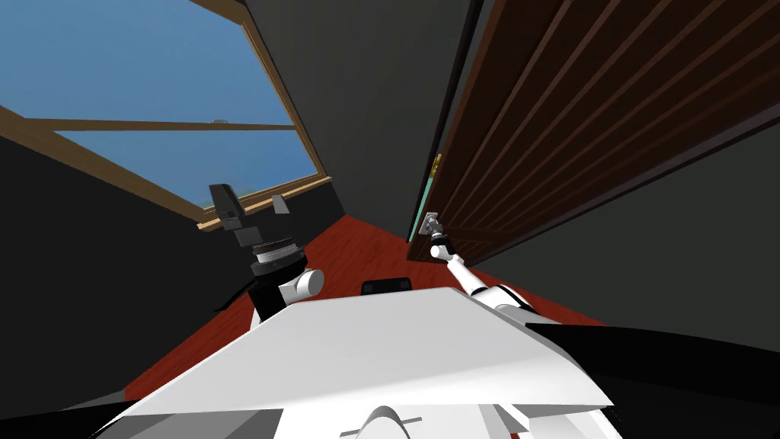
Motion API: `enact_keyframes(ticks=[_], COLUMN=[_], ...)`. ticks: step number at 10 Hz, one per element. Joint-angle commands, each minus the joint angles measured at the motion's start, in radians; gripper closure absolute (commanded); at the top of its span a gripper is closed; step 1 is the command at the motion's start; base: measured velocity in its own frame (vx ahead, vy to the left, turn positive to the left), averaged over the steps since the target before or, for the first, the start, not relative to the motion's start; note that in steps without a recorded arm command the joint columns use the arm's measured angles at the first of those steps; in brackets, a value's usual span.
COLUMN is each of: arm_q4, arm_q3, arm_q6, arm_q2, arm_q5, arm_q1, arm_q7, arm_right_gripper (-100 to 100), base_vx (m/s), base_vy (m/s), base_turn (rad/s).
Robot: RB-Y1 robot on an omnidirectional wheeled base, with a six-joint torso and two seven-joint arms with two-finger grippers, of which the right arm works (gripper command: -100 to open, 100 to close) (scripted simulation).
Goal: Pull the door open
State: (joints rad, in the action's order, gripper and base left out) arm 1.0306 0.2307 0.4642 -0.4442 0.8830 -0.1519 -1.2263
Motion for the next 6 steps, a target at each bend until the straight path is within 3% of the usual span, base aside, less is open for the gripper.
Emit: enact_keyframes(ticks=[1,3,4,6], arm_q4=[0.002,0.014,0.004,0.023], arm_q3=[0.023,0.047,0.042,0.08], arm_q6=[0.005,0.005,0.005,0.012], arm_q2=[-0.016,-0.033,-0.029,-0.055], arm_q5=[0.0,0.001,0.0,-0.004], arm_q1=[-0.003,0.002,0.0,0.012], arm_q7=[-0.028,-0.052,-0.046,-0.078], arm_right_gripper=[100,100,100,100], base_vx=[-0.235,-0.224,-0.092,-0.196], base_vy=[-0.073,-0.081,-0.036,-0.061], base_turn=[0.136,0.127,0.037,0.104])
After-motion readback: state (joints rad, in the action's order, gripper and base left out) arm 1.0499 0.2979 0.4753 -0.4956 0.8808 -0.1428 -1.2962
